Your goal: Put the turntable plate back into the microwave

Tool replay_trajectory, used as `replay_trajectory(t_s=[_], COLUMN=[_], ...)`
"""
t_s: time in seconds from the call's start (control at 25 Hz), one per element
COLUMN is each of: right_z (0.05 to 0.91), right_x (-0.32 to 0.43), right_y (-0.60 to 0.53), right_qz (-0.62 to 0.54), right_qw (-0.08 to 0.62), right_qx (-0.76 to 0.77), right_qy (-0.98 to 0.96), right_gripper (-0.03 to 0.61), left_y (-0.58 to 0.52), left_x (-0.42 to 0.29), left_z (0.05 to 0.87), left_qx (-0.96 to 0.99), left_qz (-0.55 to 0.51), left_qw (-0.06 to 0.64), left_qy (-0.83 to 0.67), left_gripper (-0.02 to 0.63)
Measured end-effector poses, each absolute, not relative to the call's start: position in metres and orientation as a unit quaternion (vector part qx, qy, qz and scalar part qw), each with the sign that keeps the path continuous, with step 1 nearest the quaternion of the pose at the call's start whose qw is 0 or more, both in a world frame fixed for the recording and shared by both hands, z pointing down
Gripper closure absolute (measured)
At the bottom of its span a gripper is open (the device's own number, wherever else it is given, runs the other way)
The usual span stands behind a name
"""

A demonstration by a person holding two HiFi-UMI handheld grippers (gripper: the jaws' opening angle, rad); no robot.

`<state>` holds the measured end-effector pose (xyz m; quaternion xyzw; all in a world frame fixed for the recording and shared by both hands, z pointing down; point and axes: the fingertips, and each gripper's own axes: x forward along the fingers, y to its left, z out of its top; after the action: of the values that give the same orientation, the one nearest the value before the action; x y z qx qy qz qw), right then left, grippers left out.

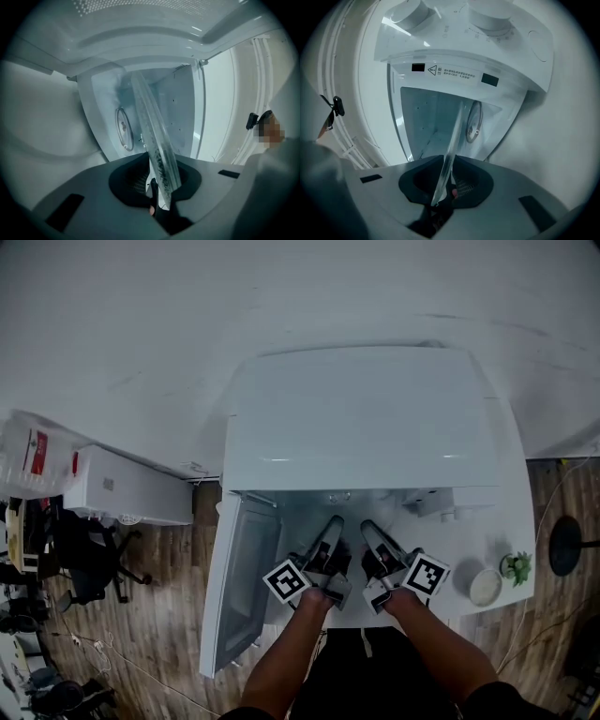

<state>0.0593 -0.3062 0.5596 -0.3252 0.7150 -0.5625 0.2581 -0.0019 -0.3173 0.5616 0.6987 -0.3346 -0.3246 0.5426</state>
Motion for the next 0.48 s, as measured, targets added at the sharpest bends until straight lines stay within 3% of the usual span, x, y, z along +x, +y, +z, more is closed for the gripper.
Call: replay_trajectory(t_s=[0.48], right_z=[0.565], right_x=[0.054], right_y=[-0.333], right_qz=[-0.607], right_qw=[0.322], right_qx=[-0.306], right_qy=[0.659], right_gripper=[0.517], left_y=[-0.365], left_x=[-0.003], left_z=[0.568], left_qx=[0.700], left_qz=[-0.332], left_qw=[0.538], left_qy=[-0.332], left_gripper=[0.548])
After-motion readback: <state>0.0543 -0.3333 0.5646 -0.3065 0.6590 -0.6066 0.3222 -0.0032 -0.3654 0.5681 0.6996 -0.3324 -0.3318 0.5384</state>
